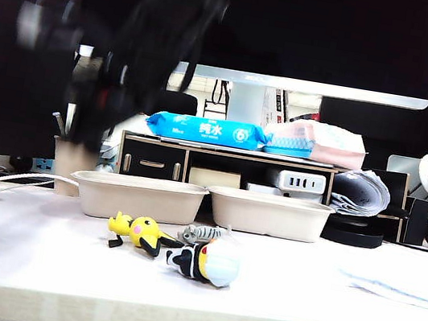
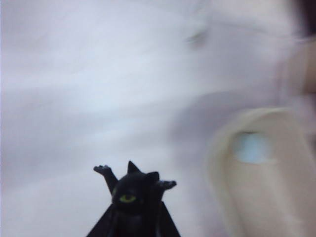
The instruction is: Put the dolls with similar sizes into the same paper box, while dolls with different sizes go into separate paper boxes.
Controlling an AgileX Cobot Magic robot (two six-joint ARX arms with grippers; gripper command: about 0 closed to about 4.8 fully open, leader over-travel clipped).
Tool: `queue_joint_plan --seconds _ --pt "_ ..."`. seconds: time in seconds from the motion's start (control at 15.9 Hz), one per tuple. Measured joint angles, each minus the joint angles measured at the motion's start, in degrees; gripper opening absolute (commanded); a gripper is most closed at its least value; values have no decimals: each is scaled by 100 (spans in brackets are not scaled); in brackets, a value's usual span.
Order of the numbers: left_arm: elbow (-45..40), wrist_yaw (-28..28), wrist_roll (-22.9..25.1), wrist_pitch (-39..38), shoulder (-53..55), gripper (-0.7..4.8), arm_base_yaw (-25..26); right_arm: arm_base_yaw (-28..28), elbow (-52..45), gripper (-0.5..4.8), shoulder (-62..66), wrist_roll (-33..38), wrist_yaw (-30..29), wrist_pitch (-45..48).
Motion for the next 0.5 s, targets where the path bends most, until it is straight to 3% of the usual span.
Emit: queue_joint_plan --seconds 0.25,0.5 --pt "7 0 0 96 -772 -5 0 -791 -2 62 -208 52 876 393" --pt "0 2 0 85 -772 -5 0 -1867 -7 62 -195 337 1147 789"
